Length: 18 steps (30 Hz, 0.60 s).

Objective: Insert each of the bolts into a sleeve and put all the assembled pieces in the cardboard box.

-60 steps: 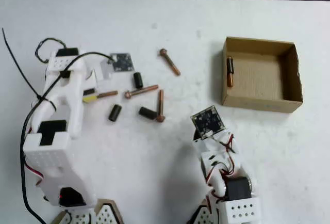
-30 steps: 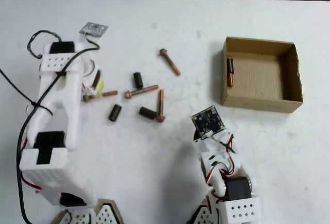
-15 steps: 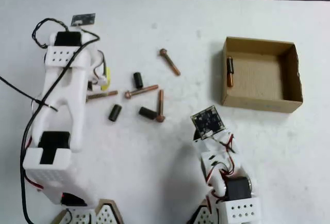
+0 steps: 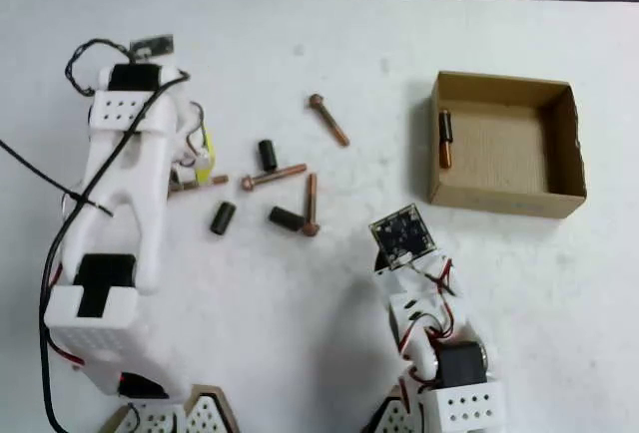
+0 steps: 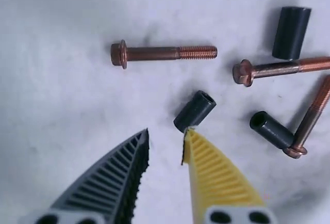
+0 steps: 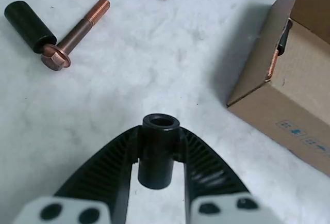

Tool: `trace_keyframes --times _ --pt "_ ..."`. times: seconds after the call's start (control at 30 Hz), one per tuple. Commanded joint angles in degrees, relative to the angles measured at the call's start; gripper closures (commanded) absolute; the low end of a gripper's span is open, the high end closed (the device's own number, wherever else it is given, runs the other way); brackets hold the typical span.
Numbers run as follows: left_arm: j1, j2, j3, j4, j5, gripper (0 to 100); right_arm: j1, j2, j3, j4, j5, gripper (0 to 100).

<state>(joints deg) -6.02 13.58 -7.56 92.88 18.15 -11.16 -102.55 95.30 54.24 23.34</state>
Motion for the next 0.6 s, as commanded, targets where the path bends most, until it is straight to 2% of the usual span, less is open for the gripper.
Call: trace_keyframes --times 0.0,0.17,0.4,0.57 --pt "0.48 -3.21 2.11 -3.78 0.44 86 0.22 -0.66 0.0 -1.36 0.62 98.1" --pt "0.4 -3.21 2.2 -4.04 -0.35 86 0.22 -0.66 0.09 -1.36 0.62 98.1" --pt "-0.48 -3.12 2.37 -3.96 -22.86 86 0.22 -0.66 0.09 -1.36 0.62 98.1" --pt "-2.51 -2.95 2.81 -4.04 -33.05 86 0.22 -0.66 0.09 -1.36 0.62 98.1"
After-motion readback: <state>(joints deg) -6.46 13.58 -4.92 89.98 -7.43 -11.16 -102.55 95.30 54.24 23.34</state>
